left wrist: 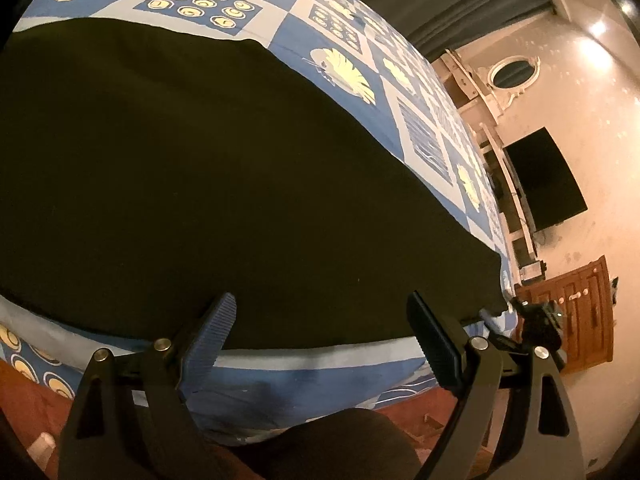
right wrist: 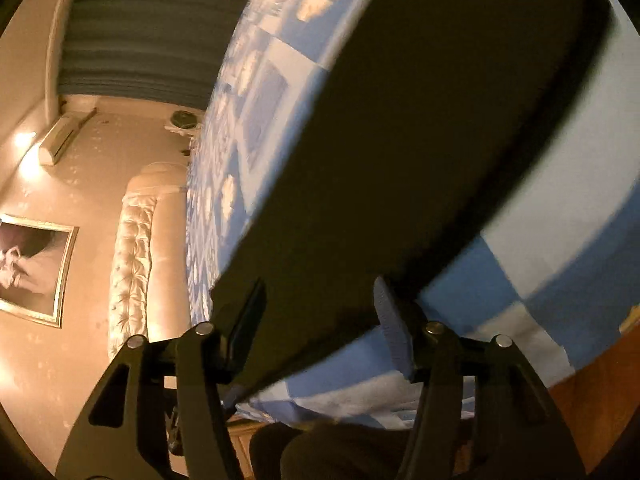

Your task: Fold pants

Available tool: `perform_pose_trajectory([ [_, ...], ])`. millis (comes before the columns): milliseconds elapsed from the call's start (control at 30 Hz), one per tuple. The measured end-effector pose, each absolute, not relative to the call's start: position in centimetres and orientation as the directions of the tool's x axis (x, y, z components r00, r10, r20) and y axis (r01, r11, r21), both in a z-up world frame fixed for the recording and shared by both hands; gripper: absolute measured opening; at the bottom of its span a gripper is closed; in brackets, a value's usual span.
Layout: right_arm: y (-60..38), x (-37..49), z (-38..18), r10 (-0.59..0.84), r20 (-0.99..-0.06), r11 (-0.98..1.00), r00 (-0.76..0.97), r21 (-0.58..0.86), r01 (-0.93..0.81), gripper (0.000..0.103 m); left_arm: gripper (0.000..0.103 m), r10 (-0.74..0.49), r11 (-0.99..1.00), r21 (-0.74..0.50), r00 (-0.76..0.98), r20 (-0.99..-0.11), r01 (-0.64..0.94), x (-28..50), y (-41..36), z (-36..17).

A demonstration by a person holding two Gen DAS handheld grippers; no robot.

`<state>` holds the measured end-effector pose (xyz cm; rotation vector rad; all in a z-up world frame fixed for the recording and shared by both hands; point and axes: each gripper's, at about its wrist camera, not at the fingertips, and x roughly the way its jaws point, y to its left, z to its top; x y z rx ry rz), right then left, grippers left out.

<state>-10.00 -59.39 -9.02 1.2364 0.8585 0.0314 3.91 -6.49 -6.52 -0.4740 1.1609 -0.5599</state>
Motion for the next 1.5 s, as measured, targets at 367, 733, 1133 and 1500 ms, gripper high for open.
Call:
perform_pose_trajectory([
  [367, -68.5, -16.6, -5.9, 0.173, -0.559, 0.315, 0.811, 0.811, 0.493, 0.063, 0.086, -0.611, 0.770, -0.622, 0.450, -0.651, 0.146, 4.7, -3.2, -2.9],
  [733, -78.2, -16.3, -8.2, 0.121, -0.595, 0.375, 0.795, 0.769, 0.518, 0.063, 0.086, -0.555, 0.755, -0.654, 0.483, -0.677, -0.050, 8.2, 3.6, -4.0],
  [1133, -77.7, -11.0, -10.8, 0.510, -0.415, 0.328, 0.753, 0.904, 0.276, 0.074, 0.086, -0.542, 0.751, -0.655, 0.488, -0.685, -0.086, 9.4, 5.4, -4.7],
  [1500, -77.8, -12.1, -12.4, 0.434, -0.439, 0.335, 0.787, 0.889, 0.311, 0.032, 0.086, -0.530, 0.756, -0.645, 0.474, -0.703, -0.110, 9.6, 5.7, -5.2],
])
